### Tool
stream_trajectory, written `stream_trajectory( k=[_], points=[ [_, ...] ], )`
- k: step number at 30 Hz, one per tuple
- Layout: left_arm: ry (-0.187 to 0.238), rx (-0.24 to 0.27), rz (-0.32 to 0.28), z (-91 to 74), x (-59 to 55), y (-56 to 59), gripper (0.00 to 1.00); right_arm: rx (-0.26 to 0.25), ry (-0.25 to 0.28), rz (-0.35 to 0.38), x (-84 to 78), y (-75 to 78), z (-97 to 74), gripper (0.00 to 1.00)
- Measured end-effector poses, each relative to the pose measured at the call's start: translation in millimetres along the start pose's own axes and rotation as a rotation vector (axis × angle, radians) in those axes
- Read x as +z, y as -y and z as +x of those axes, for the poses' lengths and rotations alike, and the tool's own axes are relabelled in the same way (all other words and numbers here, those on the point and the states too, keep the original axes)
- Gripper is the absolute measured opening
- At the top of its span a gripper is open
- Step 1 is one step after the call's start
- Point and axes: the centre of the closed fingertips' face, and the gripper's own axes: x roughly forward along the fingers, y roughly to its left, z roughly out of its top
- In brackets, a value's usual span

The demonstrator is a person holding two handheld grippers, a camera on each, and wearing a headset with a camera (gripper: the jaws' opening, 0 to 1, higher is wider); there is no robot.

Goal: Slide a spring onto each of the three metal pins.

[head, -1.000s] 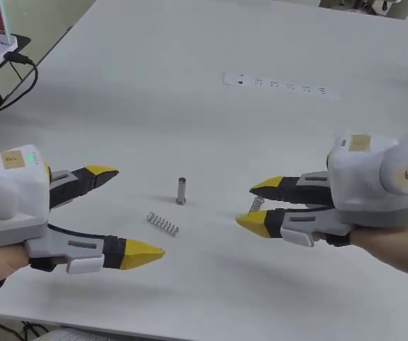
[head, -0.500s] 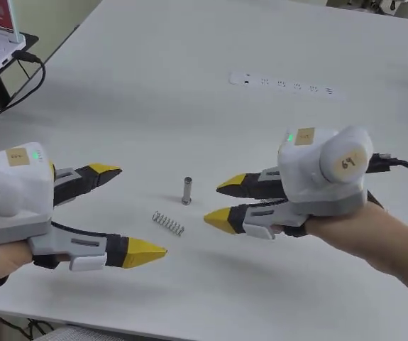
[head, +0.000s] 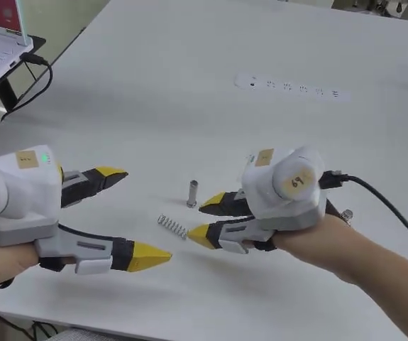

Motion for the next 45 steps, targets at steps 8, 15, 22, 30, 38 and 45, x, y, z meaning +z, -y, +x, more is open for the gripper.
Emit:
stream_trajectory(
  k=[8, 15, 22, 30, 38, 45],
  points=[
    [-0.004, 0.002, -0.003, -1.2, -0.5, 0.2, 0.89, -0.011, -0.046, 0.004, -4.9, 0.8, 17.0, 0.24],
    [-0.005, 0.01, -0.004, -4.2, -2.0, -0.8, 0.89, -0.031, -0.062, 0.017, -4.5, -1.0, 30.1, 0.21],
    [-0.006, 0.009, -0.003, -6.1, -2.8, 0.9, 0.89, -0.051, -0.108, 0.032, -9.8, 1.1, 43.2, 0.2],
    [-0.005, 0.018, -0.009, -10.0, -5.2, -2.8, 0.89, -0.081, -0.116, 0.068, -17.5, 9.1, 42.6, 0.08],
    [-0.012, 0.008, -0.005, -6.1, -5.8, -0.6, 0.89, -0.052, -0.108, 0.067, -18.2, 1.3, 37.9, 0.08],
    [-0.012, -0.011, 0.0, -0.7, -3.0, 3.8, 0.88, -0.036, -0.084, 0.06, -17.3, -3.2, 18.2, 0.07]
  ],
)
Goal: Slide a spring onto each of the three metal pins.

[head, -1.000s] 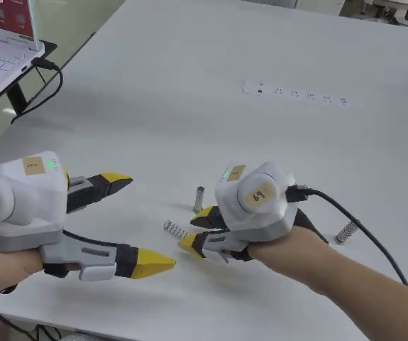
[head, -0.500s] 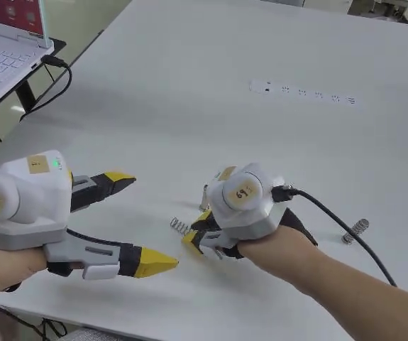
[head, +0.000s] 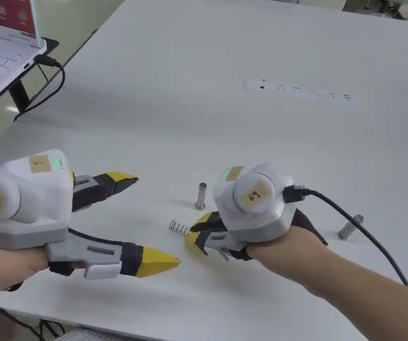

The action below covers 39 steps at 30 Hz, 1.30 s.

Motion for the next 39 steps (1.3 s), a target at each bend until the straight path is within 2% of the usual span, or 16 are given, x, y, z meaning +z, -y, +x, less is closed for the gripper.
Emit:
stream_trajectory(
  k=[8, 11, 15, 19, 26, 34, 39],
  points=[
    [0.001, -0.029, 0.004, 7.3, 2.3, 10.4, 0.86, -0.011, 0.026, -0.001, -1.1, 4.0, -28.1, 0.07],
    [-0.001, -0.048, 0.004, 9.4, 2.8, 15.4, 0.8, -0.006, 0.032, -0.016, 0.3, 3.3, -36.7, 0.07],
    [0.001, -0.062, 0.0, 11.5, 3.9, 19.2, 0.78, -0.001, 0.041, -0.034, 2.3, 1.7, -46.3, 0.07],
    [0.02, -0.099, -0.015, 13.7, 8.0, 27.1, 0.74, 0.002, 0.043, -0.056, 2.5, 0.4, -55.5, 0.07],
    [0.014, -0.163, -0.005, 23.9, 12.4, 39.9, 0.62, 0.003, 0.025, -0.117, -6.6, -3.3, -68.7, 0.07],
    [-0.005, -0.24, 0.035, 42.9, 16.2, 56.9, 0.54, 0.006, 0.012, -0.143, -16.4, -6.3, -76.6, 0.07],
    [-0.022, -0.282, 0.065, 51.2, 15.4, 64.0, 0.46, 0.006, 0.008, -0.196, -18.8, -8.3, -83.7, 0.07]
  ],
)
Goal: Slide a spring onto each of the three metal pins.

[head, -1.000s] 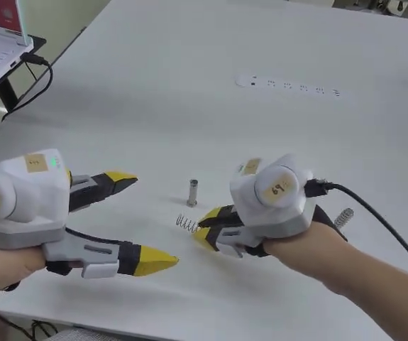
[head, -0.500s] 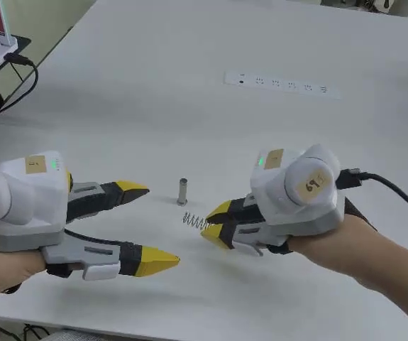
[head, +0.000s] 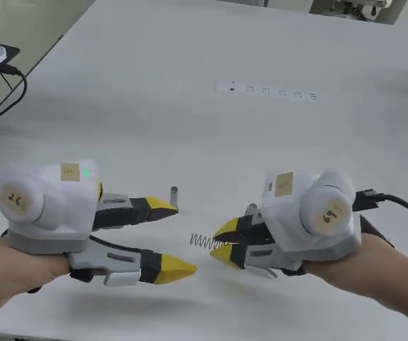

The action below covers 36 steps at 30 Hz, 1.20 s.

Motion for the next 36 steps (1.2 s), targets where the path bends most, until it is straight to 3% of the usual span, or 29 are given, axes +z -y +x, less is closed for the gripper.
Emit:
stream_trajectory(
  k=[9, 19, 30, 36],
  points=[
    [0.001, -0.051, 0.027, 13.4, 6.6, 6.9, 0.34, 0.001, 0.044, -0.043, 3.3, -1.1, -16.7, 0.07],
    [0.01, -0.113, 0.061, 24.6, 15.3, 17.9, 0.2, 0.011, 0.08, -0.09, 8.5, -5.5, -24.1, 0.07],
    [0.017, -0.137, 0.068, 26.2, 16.4, 21.6, 0.07, 0.013, 0.087, -0.105, 7.6, -5.5, -25.7, 0.07],
    [0.021, -0.141, 0.076, 25.4, 15.3, 22.0, 0.05, 0.021, 0.108, -0.1, 8.8, -7.4, -25.8, 0.07]
  ],
)
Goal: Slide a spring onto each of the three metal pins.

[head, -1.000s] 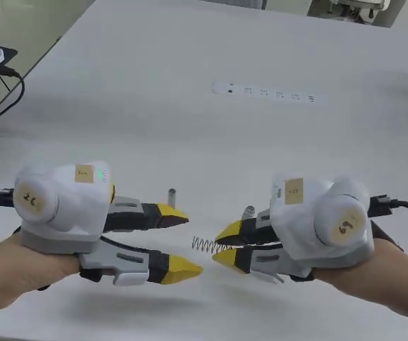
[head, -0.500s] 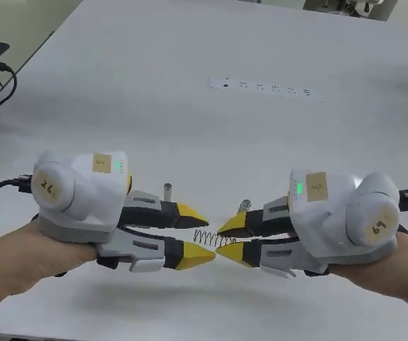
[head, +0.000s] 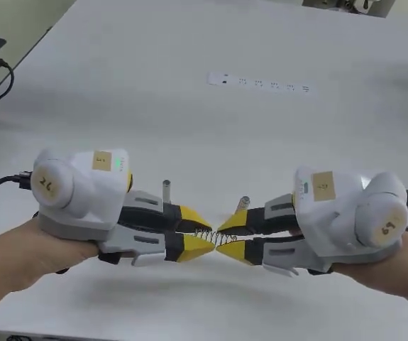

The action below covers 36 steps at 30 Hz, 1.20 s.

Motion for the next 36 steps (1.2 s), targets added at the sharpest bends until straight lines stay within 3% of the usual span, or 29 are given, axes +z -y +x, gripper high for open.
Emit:
stream_trajectory(
  k=[13, 14, 16, 36],
  points=[
    [0.001, -0.025, 0.021, -0.8, 1.1, 7.0, 0.02, 0.005, 0.014, 0.019, 1.2, -4.6, -1.9, 0.08],
    [0.004, -0.058, 0.011, -0.2, 1.8, 13.2, 0.02, -0.032, -0.008, 0.026, -3.3, 1.1, -3.7, 0.09],
    [0.002, -0.032, 0.022, -1.0, 2.2, 8.5, 0.02, -0.003, 0.01, 0.031, -1.4, -2.7, -3.7, 0.09],
    [0.002, -0.036, 0.015, -4.7, 4.1, 12.2, 0.02, 0.005, 0.0, 0.021, -1.6, -4.3, -7.1, 0.12]
  ],
)
